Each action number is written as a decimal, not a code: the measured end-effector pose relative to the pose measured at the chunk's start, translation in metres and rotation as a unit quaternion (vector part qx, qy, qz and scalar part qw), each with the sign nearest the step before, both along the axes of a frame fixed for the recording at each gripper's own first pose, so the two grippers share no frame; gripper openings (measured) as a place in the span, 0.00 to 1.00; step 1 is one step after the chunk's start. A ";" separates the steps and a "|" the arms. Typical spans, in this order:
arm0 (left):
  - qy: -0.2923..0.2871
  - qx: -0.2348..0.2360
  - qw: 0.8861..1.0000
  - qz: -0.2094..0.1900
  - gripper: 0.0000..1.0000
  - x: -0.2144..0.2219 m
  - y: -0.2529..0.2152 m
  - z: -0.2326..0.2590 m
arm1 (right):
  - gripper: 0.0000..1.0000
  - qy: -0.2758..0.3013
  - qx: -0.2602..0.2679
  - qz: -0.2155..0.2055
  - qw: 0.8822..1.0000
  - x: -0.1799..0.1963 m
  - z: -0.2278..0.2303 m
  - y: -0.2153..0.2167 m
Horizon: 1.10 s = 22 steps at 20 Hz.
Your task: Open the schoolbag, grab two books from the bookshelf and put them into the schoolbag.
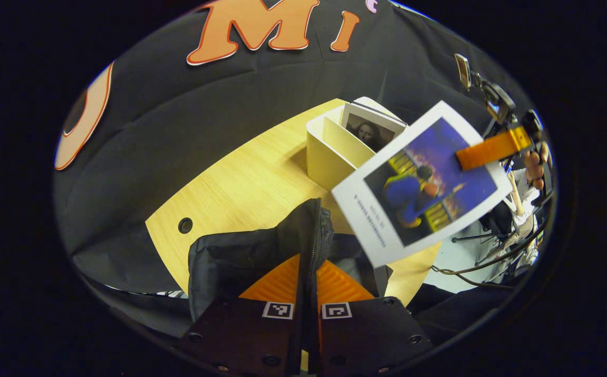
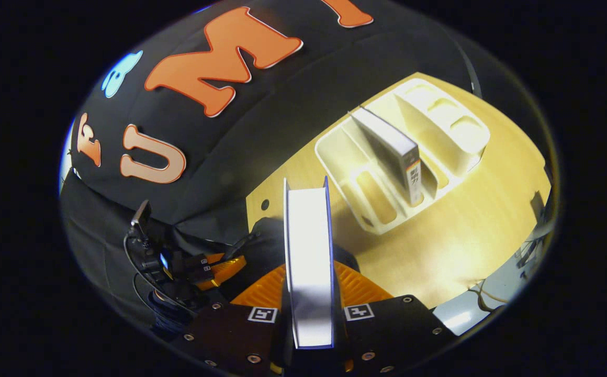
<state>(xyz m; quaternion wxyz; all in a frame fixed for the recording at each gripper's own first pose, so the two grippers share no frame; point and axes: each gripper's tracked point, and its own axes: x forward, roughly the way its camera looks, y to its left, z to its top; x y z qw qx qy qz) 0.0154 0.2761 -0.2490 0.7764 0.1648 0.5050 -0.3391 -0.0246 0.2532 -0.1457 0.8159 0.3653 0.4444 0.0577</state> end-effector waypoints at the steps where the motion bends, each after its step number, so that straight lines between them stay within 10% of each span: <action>1: -0.003 0.000 1.000 0.001 0.06 0.001 0.000 0.002 | 0.32 0.001 0.013 0.001 1.000 0.001 -0.010 0.010; 22: 0.013 -0.059 0.998 0.032 0.06 -0.028 -0.044 0.009 | 0.33 0.007 0.173 -0.032 0.984 0.039 -0.149 0.165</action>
